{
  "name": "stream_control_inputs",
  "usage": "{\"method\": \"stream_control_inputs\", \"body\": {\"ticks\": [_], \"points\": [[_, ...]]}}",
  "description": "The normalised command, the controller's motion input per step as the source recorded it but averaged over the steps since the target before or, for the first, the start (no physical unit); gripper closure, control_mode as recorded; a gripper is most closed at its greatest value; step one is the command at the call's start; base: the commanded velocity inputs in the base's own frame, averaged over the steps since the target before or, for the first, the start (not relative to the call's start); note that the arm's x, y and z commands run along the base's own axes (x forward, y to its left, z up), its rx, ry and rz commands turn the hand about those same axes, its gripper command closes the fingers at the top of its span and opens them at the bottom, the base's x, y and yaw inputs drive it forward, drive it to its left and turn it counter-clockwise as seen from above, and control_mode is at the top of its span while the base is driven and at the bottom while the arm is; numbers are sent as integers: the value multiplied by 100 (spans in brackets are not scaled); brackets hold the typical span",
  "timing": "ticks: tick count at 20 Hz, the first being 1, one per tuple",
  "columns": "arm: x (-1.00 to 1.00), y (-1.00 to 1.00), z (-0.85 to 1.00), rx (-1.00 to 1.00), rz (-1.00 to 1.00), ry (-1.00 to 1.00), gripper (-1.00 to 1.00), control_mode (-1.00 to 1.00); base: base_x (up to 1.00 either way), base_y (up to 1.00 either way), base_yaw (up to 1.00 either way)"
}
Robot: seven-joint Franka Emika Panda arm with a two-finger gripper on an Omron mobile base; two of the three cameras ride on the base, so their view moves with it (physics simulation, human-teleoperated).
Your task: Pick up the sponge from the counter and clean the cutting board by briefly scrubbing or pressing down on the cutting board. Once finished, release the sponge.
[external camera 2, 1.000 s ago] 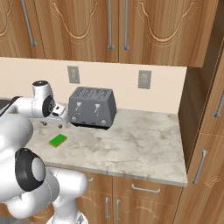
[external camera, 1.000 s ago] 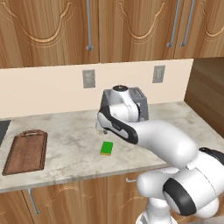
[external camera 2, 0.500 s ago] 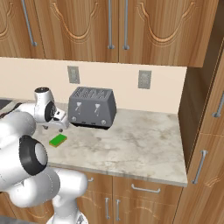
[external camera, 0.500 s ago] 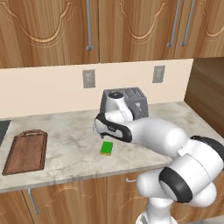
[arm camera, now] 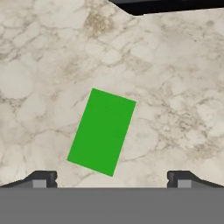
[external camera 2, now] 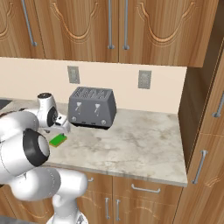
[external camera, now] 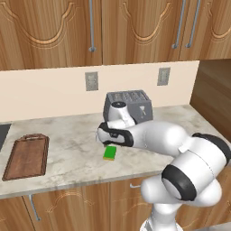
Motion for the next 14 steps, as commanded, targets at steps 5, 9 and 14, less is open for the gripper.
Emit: {"method": "stream_control_inputs", "body": {"ticks": [5, 9, 14], "points": [[20, 4, -30, 0, -1, 0, -100, -100, 0, 0, 0], [22, 6, -29, 1, -1, 0, -100, -100, 0, 0, 0], [14, 17, -16, 0, -4, 1, -100, -100, 0, 0, 0]]}}
